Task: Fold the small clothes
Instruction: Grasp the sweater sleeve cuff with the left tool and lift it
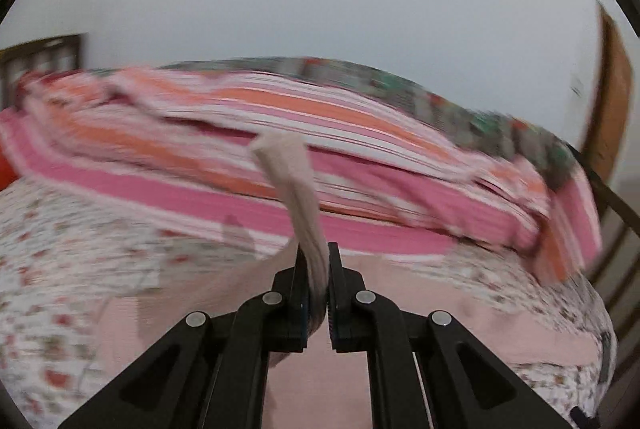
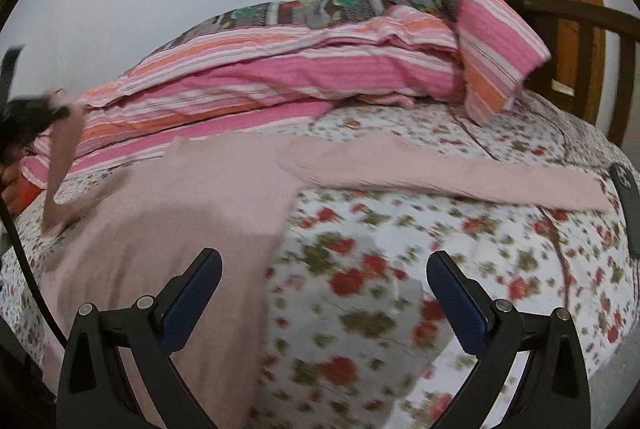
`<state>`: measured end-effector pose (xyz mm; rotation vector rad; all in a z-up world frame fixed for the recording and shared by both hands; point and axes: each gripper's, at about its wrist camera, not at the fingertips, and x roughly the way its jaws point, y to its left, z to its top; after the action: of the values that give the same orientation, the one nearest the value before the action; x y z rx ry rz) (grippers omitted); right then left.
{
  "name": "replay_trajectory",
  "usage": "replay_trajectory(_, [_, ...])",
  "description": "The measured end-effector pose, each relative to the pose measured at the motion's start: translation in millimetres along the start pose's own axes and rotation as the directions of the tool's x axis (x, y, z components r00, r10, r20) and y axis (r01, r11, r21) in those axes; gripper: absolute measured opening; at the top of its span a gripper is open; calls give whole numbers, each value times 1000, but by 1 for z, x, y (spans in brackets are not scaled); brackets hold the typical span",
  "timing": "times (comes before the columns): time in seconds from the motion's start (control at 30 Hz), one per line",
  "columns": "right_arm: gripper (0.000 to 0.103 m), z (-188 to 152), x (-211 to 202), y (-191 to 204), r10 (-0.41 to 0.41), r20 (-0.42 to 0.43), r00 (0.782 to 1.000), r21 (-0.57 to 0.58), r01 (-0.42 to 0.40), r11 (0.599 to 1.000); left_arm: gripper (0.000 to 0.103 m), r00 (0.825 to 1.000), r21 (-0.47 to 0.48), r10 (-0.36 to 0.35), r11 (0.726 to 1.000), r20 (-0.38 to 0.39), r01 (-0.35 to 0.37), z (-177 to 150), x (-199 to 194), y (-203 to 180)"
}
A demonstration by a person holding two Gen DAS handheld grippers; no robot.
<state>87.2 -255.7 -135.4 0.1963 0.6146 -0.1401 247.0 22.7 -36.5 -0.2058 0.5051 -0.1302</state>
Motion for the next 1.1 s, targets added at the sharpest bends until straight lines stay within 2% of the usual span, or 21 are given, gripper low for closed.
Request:
replay_trajectory(0.07, [101, -4, -4, -11, 2, -5, 1000, 20, -1, 1000, 7, 997, 52, -70, 996, -37, 72, -10, 19, -51])
replay_trajectory(0.17, [101, -13, -13, -26, 6, -7, 1000, 44, -6, 999, 7, 986, 124, -119, 983, -118, 134, -37, 48, -115])
replay_trajectory(0.2, [101, -14, -14, -30, 4, -5, 1000, 46, -4, 999, 7, 979, 129, -130, 980, -154, 151, -46, 57, -127])
replay_trajectory(0.3, [101, -21, -18, -39, -26, -10, 1000, 50, 27, 998, 10, 945, 95, -199, 969, -259, 230, -81, 75, -153])
replay_trajectory(0.33, [101, -23, -18, -41, -30, -14, 999, 49, 31, 998, 13, 938, 90, -207, 967, -278, 240, -88, 78, -156])
replay_trajectory(0.4, [101, -27, -17, -44, -41, -24, 999, 44, 42, 998, 34, 928, 95, -212, 963, -306, 252, -94, 83, -158])
replay_trajectory(0.47, [101, -28, -13, -45, -45, -33, 998, 33, 46, 998, 34, 938, 92, -197, 969, -284, 231, -90, 77, -146])
replay_trajectory(0.53, [101, -26, -10, -43, -46, -36, 998, 22, 47, 999, 49, 953, 73, -192, 974, -234, 214, -81, 63, -124])
replay_trajectory(0.57, [101, -24, -7, -40, -41, -32, 999, 17, 42, 999, 67, 958, 65, -191, 976, -212, 209, -77, 58, -113])
replay_trajectory(0.6, [101, -21, -4, -39, -34, -29, 999, 15, 35, 999, 77, 965, 58, -188, 978, -180, 201, -71, 54, -102])
replay_trajectory(0.67, [101, -13, 3, -31, -8, -24, 1000, 5, 8, 1000, 77, 987, 57, -130, 989, -93, 136, -61, 37, -65])
replay_trajectory(0.73, [97, -5, 12, -22, 8, -17, 1000, -9, -8, 1000, 77, 997, 64, -38, 997, -65, 43, -53, 33, -40])
replay_trajectory(0.8, [86, 5, 23, -12, 28, -8, 1000, -28, -28, 999, 77, 995, 65, 78, 995, -58, -74, -51, 29, -5])
replay_trajectory(0.83, [77, 10, 29, -8, 39, -12, 999, -30, -39, 999, 77, 988, 65, 134, 989, -76, -130, -52, 29, 18])
replay_trajectory(0.87, [70, 17, 37, -3, 51, -21, 999, -29, -51, 998, 77, 983, 67, 157, 986, -91, -151, -53, 31, 28])
replay_trajectory(0.9, [69, 24, 46, 1, 63, -31, 998, -23, -63, 998, 76, 978, 69, 178, 983, -109, -172, -54, 32, 42])
replay_trajectory(0.93, [68, 31, 55, 5, 70, -39, 997, -15, -70, 997, 75, 973, 62, 194, 980, -126, -188, -57, 34, 58])
replay_trajectory(1.0, [66, 43, 71, 12, 66, -55, 996, -10, -67, 998, 74, 970, 18, 180, 984, -161, -180, -61, 37, 89])
replay_trajectory(1.07, [66, 53, 84, 21, 63, -64, 996, -15, -64, 998, 73, 973, -50, 82, 994, -215, -95, -64, 48, 110])
replay_trajectory(1.1, [66, 56, 89, 25, 55, -67, 996, -20, -56, 998, 73, 971, -60, 56, 996, -231, -72, -66, 53, 113])
